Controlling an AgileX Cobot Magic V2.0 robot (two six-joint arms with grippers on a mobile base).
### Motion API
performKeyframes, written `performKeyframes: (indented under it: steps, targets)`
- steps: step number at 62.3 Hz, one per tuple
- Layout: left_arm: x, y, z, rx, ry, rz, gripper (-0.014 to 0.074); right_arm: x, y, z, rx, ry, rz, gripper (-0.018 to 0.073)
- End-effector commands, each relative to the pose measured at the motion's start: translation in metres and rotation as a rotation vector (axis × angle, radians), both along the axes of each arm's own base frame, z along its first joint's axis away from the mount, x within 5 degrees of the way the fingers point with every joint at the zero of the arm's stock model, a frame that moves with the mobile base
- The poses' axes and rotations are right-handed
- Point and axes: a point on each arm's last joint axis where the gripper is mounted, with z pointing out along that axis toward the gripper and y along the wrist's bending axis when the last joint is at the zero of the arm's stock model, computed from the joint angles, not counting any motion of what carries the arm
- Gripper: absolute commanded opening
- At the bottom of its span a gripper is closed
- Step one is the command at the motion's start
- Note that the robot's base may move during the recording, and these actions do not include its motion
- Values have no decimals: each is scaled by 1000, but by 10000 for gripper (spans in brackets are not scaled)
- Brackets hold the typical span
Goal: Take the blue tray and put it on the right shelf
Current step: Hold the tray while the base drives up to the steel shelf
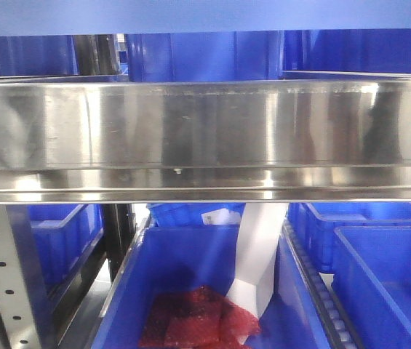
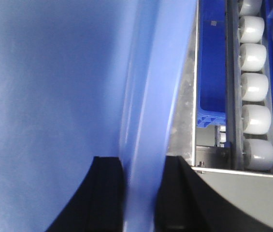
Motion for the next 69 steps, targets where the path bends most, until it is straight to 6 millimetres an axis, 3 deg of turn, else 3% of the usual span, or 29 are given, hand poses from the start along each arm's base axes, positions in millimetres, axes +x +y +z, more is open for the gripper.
performKeyframes:
  steps: [1, 69]
  targets:
    - [-16, 6, 15, 2, 17, -26, -48, -3, -3, 18, 2, -111, 27, 56]
    - [-16, 6, 15, 2, 17, -26, -48, -3, -3, 18, 6, -120, 29, 56]
